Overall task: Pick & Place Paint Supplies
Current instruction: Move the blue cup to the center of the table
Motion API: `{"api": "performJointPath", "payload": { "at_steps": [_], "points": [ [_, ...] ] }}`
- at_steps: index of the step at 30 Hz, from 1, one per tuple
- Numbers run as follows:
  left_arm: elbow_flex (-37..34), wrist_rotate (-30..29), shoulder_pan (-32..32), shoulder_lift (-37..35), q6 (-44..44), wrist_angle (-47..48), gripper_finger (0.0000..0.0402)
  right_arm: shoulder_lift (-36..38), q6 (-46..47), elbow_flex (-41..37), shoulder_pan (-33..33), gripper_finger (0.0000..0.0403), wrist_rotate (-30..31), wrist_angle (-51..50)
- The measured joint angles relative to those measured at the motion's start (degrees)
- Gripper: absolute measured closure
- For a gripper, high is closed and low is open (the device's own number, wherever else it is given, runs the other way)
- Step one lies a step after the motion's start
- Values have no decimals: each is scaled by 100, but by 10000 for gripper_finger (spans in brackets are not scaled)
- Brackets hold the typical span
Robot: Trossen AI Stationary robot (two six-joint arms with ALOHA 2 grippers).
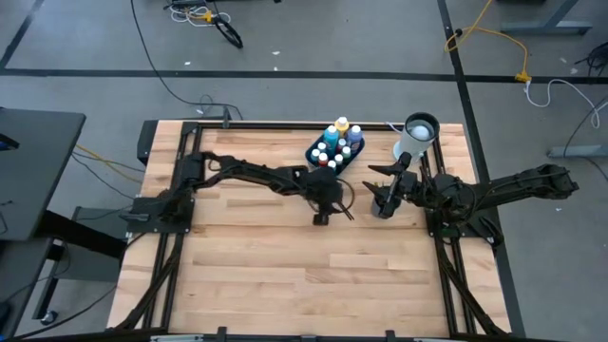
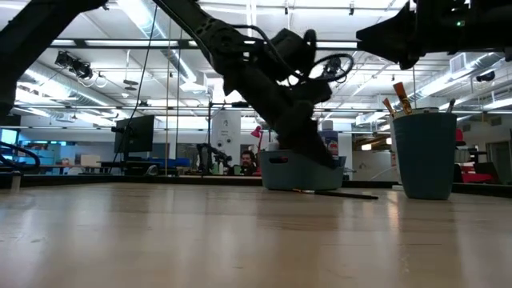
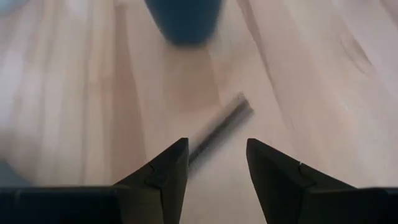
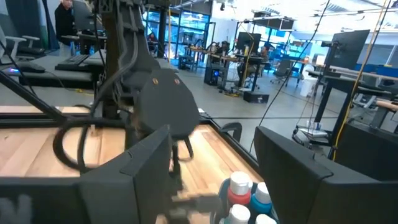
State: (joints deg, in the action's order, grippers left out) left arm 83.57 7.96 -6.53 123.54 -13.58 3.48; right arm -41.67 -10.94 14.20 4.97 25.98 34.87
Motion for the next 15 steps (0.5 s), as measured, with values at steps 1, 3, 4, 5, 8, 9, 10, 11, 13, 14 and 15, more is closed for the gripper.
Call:
{"api": "performJointPath", "payload": {
  "at_steps": [1,3,4,5,8,9,10,11,13,14,15],
  "points": [
    [54,-13,-21,55,-30,-108,229,0,0,0,0,169,-1,-1],
    [54,-20,-57,57,-62,44,229,-1,0,-1,0,169,0,-11],
    [74,-19,-69,57,-90,-35,229,-2,3,0,0,169,0,-19],
    [84,-13,-85,43,-174,-51,229,-3,9,-2,2,169,0,-31],
    [76,56,-152,36,-205,-84,229,-4,15,-2,0,169,0,-18],
    [74,154,-189,42,-170,-127,229,-7,13,-2,2,169,0,-12],
    [74,271,-224,42,-120,-199,229,-7,15,-2,0,169,-2,11],
    [75,386,-255,47,-52,-259,229,-4,15,-2,0,169,-2,17],
    [98,531,-270,165,-27,-464,229,-6,15,-2,0,169,-2,21],
    [78,555,-273,182,-107,-449,229,-4,15,-2,2,169,-3,26],
    [88,630,-282,213,-99,-465,229,-4,15,-2,0,169,-5,31]
  ]
}}
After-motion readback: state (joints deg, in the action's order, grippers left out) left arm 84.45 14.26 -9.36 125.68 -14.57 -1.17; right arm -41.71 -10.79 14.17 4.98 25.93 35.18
